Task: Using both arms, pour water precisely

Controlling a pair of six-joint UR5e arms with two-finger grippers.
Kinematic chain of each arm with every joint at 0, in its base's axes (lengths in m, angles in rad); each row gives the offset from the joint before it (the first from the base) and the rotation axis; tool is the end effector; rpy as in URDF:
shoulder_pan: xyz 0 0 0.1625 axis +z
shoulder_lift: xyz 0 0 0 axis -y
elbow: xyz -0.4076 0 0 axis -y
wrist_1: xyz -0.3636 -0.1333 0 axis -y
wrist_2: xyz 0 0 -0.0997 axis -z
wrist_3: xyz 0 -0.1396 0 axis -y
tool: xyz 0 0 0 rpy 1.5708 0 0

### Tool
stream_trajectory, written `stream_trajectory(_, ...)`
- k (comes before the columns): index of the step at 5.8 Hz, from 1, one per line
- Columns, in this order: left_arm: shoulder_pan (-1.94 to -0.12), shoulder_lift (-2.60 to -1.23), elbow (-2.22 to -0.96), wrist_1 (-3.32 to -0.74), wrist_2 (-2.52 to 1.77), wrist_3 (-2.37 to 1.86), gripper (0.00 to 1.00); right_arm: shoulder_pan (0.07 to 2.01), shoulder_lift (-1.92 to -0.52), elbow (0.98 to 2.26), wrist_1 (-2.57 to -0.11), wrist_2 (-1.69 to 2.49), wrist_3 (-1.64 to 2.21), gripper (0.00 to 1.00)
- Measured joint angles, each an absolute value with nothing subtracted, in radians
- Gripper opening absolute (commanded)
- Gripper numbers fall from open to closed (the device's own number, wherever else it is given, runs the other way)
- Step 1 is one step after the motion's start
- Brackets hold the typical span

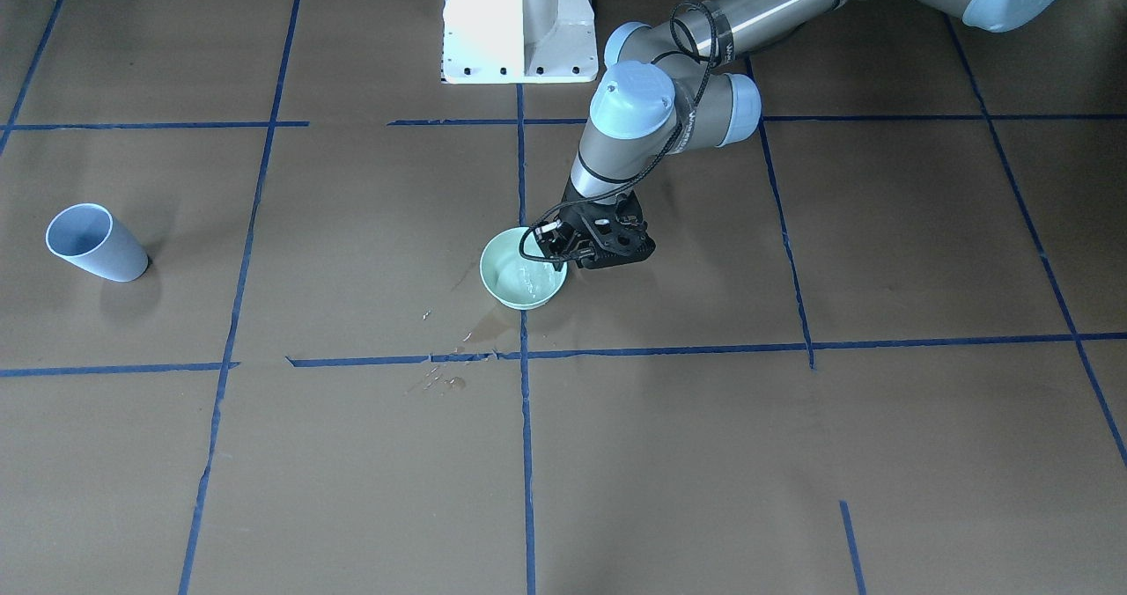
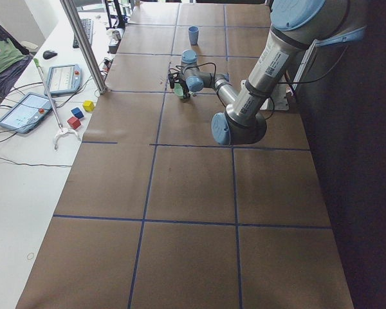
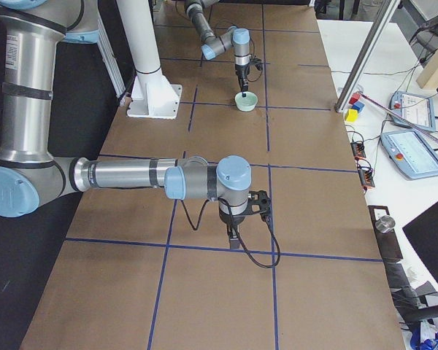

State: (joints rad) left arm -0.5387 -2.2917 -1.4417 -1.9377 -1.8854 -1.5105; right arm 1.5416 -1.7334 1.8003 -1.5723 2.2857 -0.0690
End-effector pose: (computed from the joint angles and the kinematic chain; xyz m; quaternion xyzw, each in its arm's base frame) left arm 0.5862 -0.4553 0.2605 0.0016 0.4762 -0.1374 0.8685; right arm 0.0300 -0.4042 0.6391 0.0376 -0.3490 -0.0574 0.9346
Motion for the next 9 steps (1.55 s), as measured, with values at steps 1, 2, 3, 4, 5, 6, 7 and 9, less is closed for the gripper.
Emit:
stream_trajectory(1, -0.552, -2.292, -1.452, -1.933, -1.901, -1.51, 1.0, 1.542, -1.733, 1.801, -1.572, 2.286, -0.069, 1.0)
stream_trajectory(2, -0.582, -2.291, -1.473, -1.916, -1.944, -1.51, 1.0, 1.542, -1.733, 1.801, -1.572, 2.286, -0.068, 1.0)
stream_trajectory(3, -0.623, -2.275, -1.534, -1.847, -1.995, -1.466, 1.0, 1.541, -1.732, 1.801, -1.572, 2.286, -0.067, 1.0)
stream_trajectory(4, -0.668, -2.228, -1.641, -1.735, -2.026, -1.357, 1.0, 1.541, -1.73, 1.802, -1.572, 2.291, -0.066, 1.0)
stream_trajectory(5, -0.722, -2.155, -1.751, -1.636, -2.039, -1.21, 1.0, 1.54, -1.726, 1.804, -1.572, 2.314, -0.064, 1.0)
stream_trajectory(6, -0.797, -2.076, -1.816, -1.577, -2.076, -1.043, 1.0, 1.538, -1.72, 1.805, -1.572, 2.348, -0.063, 1.0)
stream_trajectory(7, -0.907, -1.98, -1.84, -1.546, -2.148, -0.83, 1.0, 1.537, -1.716, 1.811, -1.566, 2.367, -0.062, 1.0)
stream_trajectory(9, -1.168, -1.777, -1.814, -1.535, -2.251, -0.375, 1.0, 1.52, -1.714, 1.85, -1.553, 2.373, -0.021, 1.0)
